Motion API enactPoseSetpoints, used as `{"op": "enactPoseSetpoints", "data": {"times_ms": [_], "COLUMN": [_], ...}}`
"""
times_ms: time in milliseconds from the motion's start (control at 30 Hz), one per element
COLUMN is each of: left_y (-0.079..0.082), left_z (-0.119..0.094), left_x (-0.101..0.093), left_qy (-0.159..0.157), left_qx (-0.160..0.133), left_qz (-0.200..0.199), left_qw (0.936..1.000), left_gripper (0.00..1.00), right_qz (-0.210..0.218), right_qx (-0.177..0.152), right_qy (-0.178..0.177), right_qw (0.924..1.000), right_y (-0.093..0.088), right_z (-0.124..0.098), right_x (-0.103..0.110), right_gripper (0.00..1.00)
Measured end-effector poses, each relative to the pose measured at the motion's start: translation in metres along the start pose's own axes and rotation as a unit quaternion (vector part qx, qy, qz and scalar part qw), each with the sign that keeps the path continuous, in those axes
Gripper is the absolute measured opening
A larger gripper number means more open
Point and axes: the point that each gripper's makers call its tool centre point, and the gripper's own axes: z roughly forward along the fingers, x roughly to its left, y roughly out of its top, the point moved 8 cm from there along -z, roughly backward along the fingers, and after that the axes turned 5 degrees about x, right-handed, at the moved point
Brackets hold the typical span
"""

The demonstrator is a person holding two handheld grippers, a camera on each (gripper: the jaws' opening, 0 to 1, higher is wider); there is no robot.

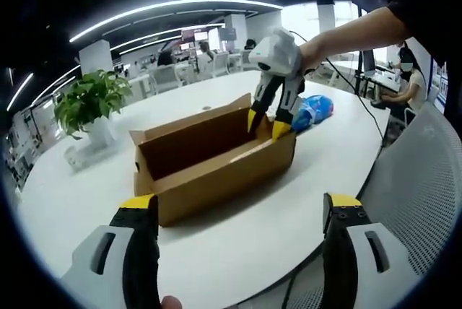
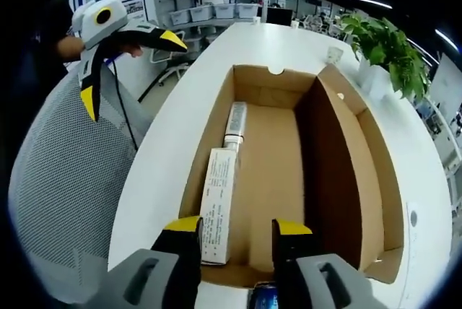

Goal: Operate the shoe box by opening the lid, removing the specified soft item, and placing it in the target area until the item is outside and the box remains undamaged.

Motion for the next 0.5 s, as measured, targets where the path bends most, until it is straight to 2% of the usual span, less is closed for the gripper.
{"op": "enactPoseSetpoints", "data": {"times_ms": [267,400,500], "left_y": [0.000,-0.001,0.000], "left_z": [-0.001,-0.001,-0.001], "left_x": [0.001,0.002,0.002], "left_qy": [0.003,0.005,0.005], "left_qx": [-0.001,-0.001,-0.001], "left_qz": [-0.002,-0.003,-0.003], "left_qw": [1.0000,1.0000,1.0000], "left_gripper": [0.94,0.94,0.94], "right_qz": [-0.011,-0.035,-0.056], "right_qx": [0.003,0.007,0.022], "right_qy": [0.005,0.010,-0.011], "right_qw": [0.9999,0.9993,0.9981], "right_y": [0.003,0.003,0.001], "right_z": [0.011,0.011,0.009], "right_x": [0.003,0.006,0.002], "right_gripper": [0.31,0.22,0.15]}}
